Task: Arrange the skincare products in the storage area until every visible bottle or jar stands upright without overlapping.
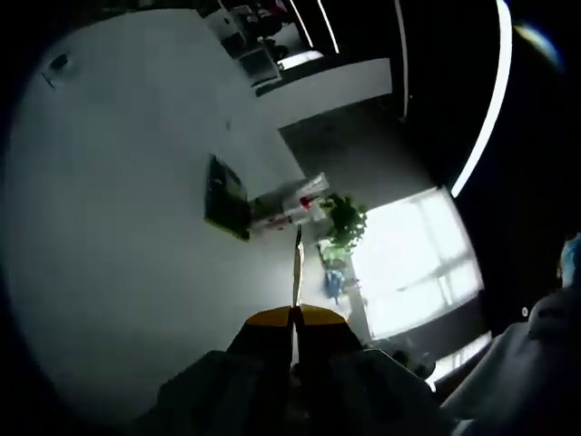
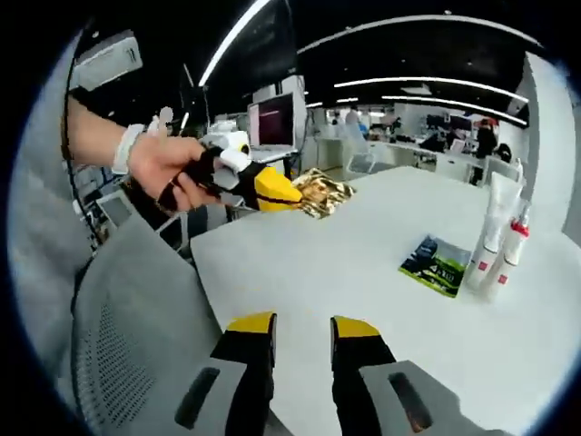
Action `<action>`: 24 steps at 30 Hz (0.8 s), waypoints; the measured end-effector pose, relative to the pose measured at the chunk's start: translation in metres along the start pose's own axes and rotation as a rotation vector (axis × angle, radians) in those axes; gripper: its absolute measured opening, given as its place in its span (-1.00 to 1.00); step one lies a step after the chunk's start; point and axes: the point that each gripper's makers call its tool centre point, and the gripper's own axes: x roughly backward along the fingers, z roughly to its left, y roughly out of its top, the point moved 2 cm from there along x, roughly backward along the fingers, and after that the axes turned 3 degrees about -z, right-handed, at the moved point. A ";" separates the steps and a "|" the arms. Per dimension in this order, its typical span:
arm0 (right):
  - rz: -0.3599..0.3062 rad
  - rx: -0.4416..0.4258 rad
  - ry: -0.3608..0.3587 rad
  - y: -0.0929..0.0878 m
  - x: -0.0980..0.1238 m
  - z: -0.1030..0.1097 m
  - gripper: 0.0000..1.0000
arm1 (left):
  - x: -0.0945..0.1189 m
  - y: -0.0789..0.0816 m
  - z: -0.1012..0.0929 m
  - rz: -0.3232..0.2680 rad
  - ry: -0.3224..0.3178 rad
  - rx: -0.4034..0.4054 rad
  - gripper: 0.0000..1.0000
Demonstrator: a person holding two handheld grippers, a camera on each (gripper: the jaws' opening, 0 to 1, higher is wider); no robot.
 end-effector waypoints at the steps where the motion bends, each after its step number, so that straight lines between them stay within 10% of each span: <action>1: 0.010 0.001 -0.009 -0.001 -0.001 -0.002 -0.43 | -0.002 0.003 0.001 0.005 0.002 0.001 -1.00; 10: 0.066 0.079 -0.107 -0.012 0.003 -0.020 -0.40 | -0.033 0.042 0.030 0.005 0.053 0.029 -1.00; 24: 0.070 0.035 -0.138 -0.015 0.005 -0.027 -0.43 | -0.071 0.056 0.060 0.053 0.135 0.043 -1.00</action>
